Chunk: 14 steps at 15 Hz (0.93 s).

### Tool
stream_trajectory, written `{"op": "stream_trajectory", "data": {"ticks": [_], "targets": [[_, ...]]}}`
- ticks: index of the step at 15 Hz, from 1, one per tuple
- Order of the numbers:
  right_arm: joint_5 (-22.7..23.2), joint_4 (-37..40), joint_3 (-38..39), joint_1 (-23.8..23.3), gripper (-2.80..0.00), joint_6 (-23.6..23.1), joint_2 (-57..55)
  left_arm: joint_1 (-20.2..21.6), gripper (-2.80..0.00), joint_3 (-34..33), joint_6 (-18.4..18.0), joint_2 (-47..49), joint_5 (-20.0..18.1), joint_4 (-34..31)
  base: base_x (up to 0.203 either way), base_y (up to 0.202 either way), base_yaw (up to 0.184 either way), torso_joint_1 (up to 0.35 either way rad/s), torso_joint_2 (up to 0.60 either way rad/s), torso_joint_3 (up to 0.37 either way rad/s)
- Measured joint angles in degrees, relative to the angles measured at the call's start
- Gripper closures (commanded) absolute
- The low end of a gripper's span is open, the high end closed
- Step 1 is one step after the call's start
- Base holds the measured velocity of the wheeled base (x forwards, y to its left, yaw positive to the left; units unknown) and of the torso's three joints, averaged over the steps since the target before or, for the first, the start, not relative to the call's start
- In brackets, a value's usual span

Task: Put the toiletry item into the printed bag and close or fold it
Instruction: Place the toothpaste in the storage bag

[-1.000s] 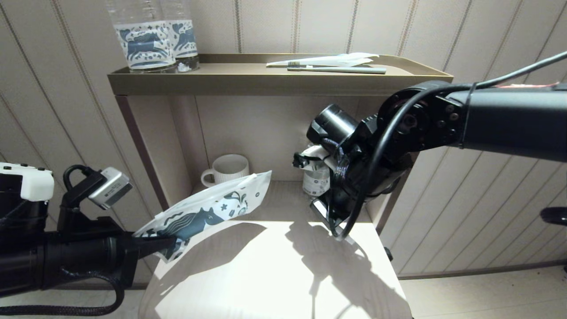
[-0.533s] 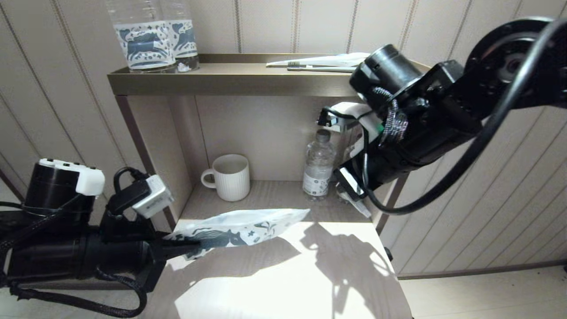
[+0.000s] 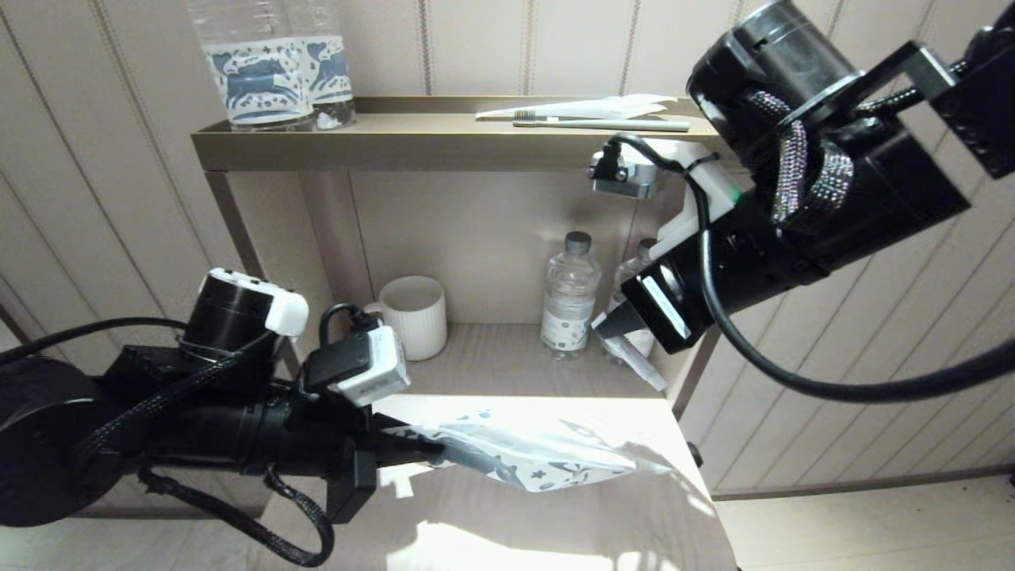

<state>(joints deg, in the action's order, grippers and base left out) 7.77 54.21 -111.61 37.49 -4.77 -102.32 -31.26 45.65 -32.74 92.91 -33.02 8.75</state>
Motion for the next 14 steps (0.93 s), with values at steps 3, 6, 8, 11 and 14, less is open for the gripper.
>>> {"op": "stream_trajectory", "data": {"ticks": [3,6,8,11,14], "targets": [[4.40,-0.07,1.00,0.05,0.00,0.04,0.59,-1.39,0.00,3.26,-0.74,5.15,-1.02,0.11,0.000,0.000,0.000,0.000,0.00,0.000],[9.18,-0.27,3.17,0.05,0.00,-1.15,0.69,-1.70,0.00,4.69,-0.96,8.33,-2.29,1.91,0.000,0.000,0.000,0.000,0.00,0.000],[9.54,-0.44,5.93,0.00,0.00,-4.02,0.62,-1.75,0.00,4.95,-0.83,9.14,-2.30,2.59,0.000,0.000,0.000,0.000,0.00,0.000],[10.26,-1.80,11.87,-0.09,0.00,-7.38,0.84,-1.75,0.00,5.06,-0.90,9.65,-2.31,2.62,0.000,0.000,0.000,0.000,0.00,0.000],[11.01,-3.33,14.67,-0.12,0.00,-8.59,1.33,-1.61,0.00,5.42,-0.86,10.27,-2.35,2.66,0.000,0.000,0.000,0.000,0.00,0.000]]}}
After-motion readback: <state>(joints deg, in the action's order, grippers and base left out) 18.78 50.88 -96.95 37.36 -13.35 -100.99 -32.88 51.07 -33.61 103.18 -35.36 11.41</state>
